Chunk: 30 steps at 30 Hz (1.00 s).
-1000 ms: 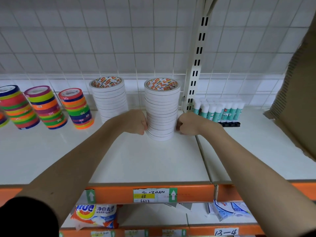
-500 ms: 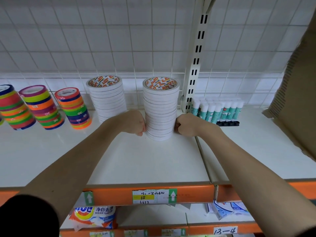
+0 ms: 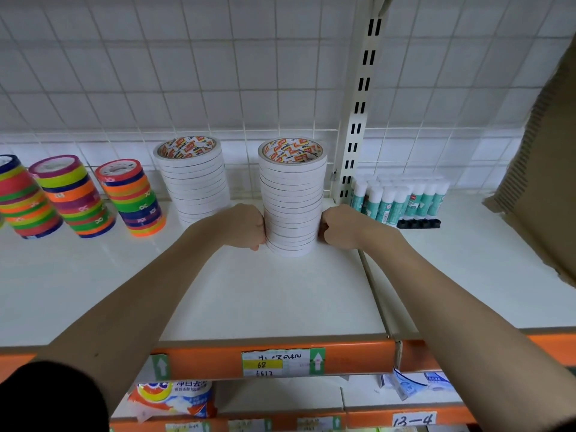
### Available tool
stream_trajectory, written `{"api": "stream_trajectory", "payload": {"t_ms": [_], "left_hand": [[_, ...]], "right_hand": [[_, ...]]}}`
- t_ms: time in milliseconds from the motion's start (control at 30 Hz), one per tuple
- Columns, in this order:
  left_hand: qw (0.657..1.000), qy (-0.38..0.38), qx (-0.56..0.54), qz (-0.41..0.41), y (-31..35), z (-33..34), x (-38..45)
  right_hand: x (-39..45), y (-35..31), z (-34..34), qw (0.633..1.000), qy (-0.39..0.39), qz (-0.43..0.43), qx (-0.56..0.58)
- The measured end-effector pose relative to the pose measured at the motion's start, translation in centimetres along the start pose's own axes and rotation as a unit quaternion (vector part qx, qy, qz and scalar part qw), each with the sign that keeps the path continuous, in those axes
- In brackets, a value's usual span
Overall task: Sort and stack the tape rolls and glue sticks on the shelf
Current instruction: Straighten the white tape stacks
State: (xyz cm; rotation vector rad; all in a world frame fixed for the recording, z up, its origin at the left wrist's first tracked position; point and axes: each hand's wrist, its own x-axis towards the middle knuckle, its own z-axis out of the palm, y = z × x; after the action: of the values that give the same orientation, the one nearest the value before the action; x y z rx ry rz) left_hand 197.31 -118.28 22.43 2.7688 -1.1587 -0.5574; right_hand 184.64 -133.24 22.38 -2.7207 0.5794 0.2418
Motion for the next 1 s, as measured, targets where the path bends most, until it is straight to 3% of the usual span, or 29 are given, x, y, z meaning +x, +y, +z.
{"api": "stream_trajectory", "payload": {"t_ms": [333, 467, 600, 833, 1000], "left_hand": [[0.999, 0.001, -0.048, 0.009, -0.5, 0.7, -0.3], [1.0, 0.008, -0.002, 0.009, -0.9, 0.3, -0.2], [1.0, 0.017, -0.023, 0.002, -1.3, 0.5, -0.3], [0.986, 0.081, -0.123, 0.076, -0.7, 2.5, -0.1], [0.986, 0.096, -0.118, 0.065, -1.2, 2.7, 0.4]], "right_hand": [[0.5, 0.1, 0.3, 1.0, -0.007, 0.016, 0.024], [1.0, 1.2, -0.1, 1.0, -0.025, 0.006, 0.014], [1.0, 1.6, -0.1, 0.996, -0.051, -0.046, 0.059], [1.7, 1.0, 1.4, 0.977, -0.012, -0.122, 0.174], [1.6, 1.3, 1.7, 0.977, 0.002, -0.113, 0.181]]}}
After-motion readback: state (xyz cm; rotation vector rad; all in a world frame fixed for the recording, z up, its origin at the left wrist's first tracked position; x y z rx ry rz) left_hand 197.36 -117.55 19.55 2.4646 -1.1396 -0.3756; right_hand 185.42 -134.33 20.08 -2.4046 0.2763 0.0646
